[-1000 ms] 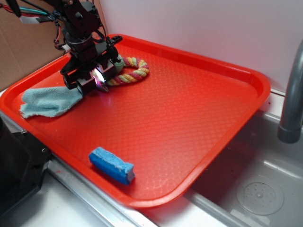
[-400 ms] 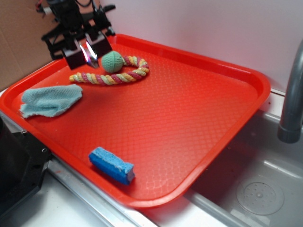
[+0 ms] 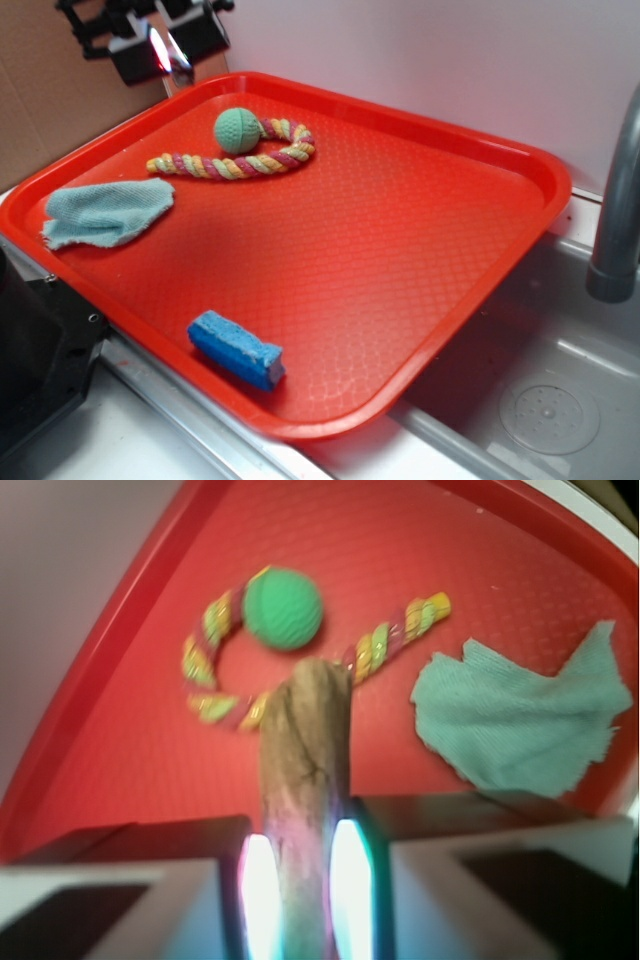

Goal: Grab the wood chip.

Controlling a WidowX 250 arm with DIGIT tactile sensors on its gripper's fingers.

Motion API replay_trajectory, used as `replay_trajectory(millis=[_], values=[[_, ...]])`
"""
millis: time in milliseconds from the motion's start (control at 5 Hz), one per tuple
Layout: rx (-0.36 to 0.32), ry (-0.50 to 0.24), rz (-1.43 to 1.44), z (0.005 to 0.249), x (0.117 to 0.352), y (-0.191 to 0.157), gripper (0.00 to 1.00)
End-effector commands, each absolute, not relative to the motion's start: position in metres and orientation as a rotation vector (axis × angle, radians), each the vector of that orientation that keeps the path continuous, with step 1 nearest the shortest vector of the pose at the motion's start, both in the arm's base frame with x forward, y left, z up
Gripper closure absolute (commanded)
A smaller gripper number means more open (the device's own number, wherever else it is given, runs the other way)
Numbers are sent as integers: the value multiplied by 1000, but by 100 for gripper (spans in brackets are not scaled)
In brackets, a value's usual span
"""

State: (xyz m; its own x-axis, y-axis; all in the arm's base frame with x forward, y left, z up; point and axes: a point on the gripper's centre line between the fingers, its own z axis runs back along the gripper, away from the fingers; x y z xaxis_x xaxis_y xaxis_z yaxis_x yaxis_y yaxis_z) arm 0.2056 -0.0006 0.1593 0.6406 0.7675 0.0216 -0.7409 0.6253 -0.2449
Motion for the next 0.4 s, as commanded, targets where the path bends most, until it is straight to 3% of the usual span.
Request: replay_trajectory(millis=[0,200], values=[[-280,-110,567,218,189,-4,100],[-282,-17,540,223,188,-8,100]])
